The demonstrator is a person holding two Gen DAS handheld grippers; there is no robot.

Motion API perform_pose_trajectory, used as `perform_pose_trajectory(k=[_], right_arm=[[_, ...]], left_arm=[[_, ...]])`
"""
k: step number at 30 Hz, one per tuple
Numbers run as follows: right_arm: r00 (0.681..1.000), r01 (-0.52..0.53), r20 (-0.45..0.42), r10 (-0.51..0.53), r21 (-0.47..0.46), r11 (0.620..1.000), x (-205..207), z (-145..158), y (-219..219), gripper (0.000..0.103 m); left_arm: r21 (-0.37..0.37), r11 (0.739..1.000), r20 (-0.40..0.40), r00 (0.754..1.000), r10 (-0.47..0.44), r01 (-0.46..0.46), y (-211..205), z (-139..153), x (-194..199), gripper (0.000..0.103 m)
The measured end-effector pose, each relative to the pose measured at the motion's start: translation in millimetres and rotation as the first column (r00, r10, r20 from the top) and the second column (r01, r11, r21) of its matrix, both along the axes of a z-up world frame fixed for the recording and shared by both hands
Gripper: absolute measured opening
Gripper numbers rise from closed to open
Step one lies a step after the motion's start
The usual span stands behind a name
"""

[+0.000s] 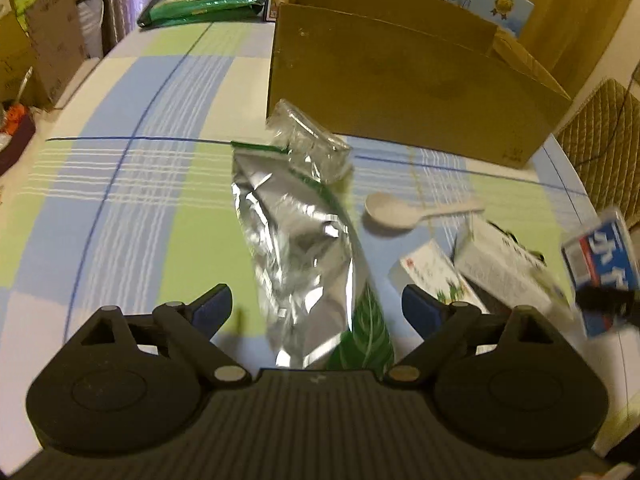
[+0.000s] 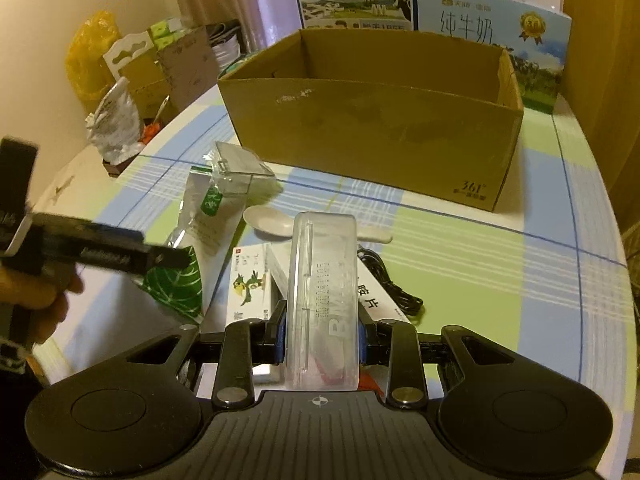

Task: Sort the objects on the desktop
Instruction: 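Grasp the clear plastic case with right tool while left tool grasps the silver foil bag, then carry the foil bag and plastic case over the cardboard box with both tools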

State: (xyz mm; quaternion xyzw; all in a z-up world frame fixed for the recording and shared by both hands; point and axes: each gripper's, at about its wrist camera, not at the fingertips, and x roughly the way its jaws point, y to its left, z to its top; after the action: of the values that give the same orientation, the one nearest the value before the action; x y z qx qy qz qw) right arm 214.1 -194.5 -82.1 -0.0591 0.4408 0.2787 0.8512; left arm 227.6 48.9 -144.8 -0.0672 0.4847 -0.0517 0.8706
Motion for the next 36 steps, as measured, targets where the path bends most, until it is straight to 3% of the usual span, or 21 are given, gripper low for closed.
perform_pose_trajectory(k=[4, 6, 10, 12, 14, 19, 22, 29, 36], right_arm=[[1.0, 0.007, -0.01, -0.007, 0.002, 1.0, 10.4, -5.9, 1.4, 0.028], [1.0, 0.009, -0.013, -0.009, 0.006, 1.0, 13.4, -8.3, 1.3, 0.028], [1.0, 0.012, -0.016, -0.012, 0.012, 1.0, 14.5, -10.9, 2.7, 0.028], [1.0, 0.014, -0.018, -0.013, 0.019, 1.0, 11.7, -9.9, 2.8, 0.028], [1.0, 0.014, -0.018, -0.013, 0.027, 1.0, 7.3, -8.1, 3.2, 0.028], [1.0, 0.019, -0.024, -0.017, 0.044, 0.999, -5.0, -5.7, 2.4, 0.028], [0.999, 0.023, -0.027, -0.022, 0.054, 0.998, -9.9, -5.0, 3.7, 0.028], [0.998, 0.048, -0.042, -0.045, 0.078, 0.996, -10.9, -8.1, 9.3, 0.028], [0.997, 0.066, -0.051, -0.062, 0.076, 0.995, -8.2, -15.5, 11.3, 0.028]], left_arm=[[0.022, 1.0, -0.023, 1.0, -0.008, 0.009, -1.9, -9.7, 24.1, 0.085], [0.033, 0.999, -0.051, 0.998, -0.026, 0.028, -4.0, -14.0, 29.9, 0.074], [0.034, 0.996, -0.064, 0.995, -0.078, 0.08, -2.9, -12.7, 26.1, 0.062], [0.029, 0.994, -0.075, 0.992, -0.1, 0.102, 1.1, -8.9, 21.6, 0.048], [0.057, 0.989, -0.091, 0.988, -0.128, 0.134, 3.5, -4.6, 11.6, 0.046], [0.097, 0.976, -0.143, 0.973, -0.181, 0.196, 17.9, 0.6, -17.9, 0.046], [0.11, 0.975, -0.142, 0.973, -0.179, 0.195, 22.4, 3.9, -25.2, 0.056], [0.155, 0.969, -0.146, 0.975, -0.168, 0.19, 9.0, -4.2, -6.7, 0.077], [0.216, 0.952, -0.196, 0.965, -0.177, 0.219, 0.3, -24.8, 3.6, 0.08]])
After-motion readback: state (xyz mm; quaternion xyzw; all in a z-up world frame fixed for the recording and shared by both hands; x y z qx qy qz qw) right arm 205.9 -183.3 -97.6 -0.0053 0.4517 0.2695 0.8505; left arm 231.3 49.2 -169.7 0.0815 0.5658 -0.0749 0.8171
